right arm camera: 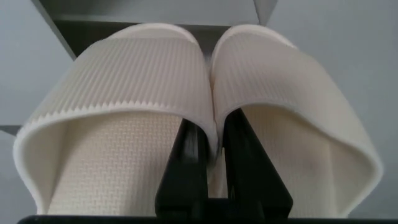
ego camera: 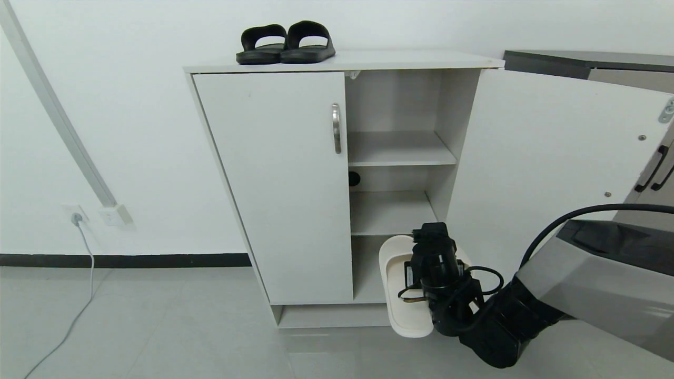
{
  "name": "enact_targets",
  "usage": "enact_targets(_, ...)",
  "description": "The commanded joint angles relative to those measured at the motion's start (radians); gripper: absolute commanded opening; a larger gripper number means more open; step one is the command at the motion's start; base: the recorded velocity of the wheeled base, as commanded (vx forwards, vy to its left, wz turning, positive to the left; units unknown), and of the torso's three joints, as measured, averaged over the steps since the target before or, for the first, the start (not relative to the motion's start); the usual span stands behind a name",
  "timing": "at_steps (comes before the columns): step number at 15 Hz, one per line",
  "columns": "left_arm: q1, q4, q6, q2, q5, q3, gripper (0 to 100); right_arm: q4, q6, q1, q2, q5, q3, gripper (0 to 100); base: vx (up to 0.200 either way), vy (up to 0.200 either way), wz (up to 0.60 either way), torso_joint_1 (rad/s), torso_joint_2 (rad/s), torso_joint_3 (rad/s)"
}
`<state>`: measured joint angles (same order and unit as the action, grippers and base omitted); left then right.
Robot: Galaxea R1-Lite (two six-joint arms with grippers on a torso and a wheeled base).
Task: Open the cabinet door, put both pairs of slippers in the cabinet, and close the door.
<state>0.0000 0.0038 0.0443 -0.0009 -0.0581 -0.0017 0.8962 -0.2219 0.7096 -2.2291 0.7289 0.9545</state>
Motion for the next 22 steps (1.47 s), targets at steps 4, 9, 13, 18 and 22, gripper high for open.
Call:
enact_targets(4, 0.0, -0.001, 0.028, 0.002, 0.0, 0.0, 0, 0.05, 0.013, 0.041, -0.03, -0.086, 0.012, 0, 0.0, 0.0, 0.0, 0.0, 0.0, 0.0)
enact_targets(9, 0.0, -0.002, 0.031, 0.002, 0.0, 0.0, 0, 0.061, 0.022, 0.047, -0.086, -0.111, 0.078, 0, 0.0, 0.0, 0.0, 0.0, 0.0, 0.0)
enact_targets(13, 0.0, -0.002, 0.031, 0.002, 0.0, 0.0, 0, 0.061, 0.022, 0.044, -0.101, -0.109, 0.081, 0, 0.0, 0.0, 0.0, 0.0, 0.0, 0.0)
enact_targets(18, 0.0, -0.002, 0.031, 0.002, 0.001, 0.0, 0, 0.058, 0.026, 0.036, -0.103, -0.097, 0.083, 0, 0.0, 0.0, 0.0, 0.0, 0.0, 0.0)
enact_targets(22, 0.0, -0.002, 0.031, 0.002, 0.001, 0.0, 0, 0.058, 0.026, 0.03, -0.109, -0.094, 0.081, 0, 0.0, 0.0, 0.0, -0.001, 0.0, -0.113)
